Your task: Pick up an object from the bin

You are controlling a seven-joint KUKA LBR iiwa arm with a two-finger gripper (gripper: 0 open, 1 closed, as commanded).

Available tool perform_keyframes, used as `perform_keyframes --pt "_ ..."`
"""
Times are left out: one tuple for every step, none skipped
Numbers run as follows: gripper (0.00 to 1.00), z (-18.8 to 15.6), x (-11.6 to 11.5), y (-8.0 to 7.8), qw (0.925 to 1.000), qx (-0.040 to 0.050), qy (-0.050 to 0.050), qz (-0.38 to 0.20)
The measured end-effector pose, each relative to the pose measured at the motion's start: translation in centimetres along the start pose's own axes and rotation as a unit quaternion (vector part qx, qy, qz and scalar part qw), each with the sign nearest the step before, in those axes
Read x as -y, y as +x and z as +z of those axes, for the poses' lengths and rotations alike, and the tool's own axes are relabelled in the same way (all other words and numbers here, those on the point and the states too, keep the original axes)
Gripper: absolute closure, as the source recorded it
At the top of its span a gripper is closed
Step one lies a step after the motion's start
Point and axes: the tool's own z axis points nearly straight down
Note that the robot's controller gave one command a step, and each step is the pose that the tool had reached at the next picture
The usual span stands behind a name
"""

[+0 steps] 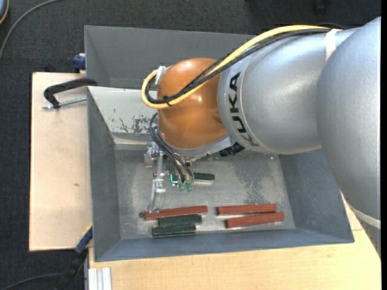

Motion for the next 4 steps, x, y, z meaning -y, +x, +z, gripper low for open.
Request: perform_keyframes --pt "0.00 10.3 5.6 2.5 0.9927 0.0017 0.000 -0.121" --pt "0.00 7.0 8.9 2.3 0.9992 0.0061 -0.001 -0.040" --pt "0.00 7.0 6.3 1.7 0.9974 0.0062 -0.001 -0.072" --pt "0.00 10.1 6.0 1.5 0.9944 0.0020 0.000 -0.106"
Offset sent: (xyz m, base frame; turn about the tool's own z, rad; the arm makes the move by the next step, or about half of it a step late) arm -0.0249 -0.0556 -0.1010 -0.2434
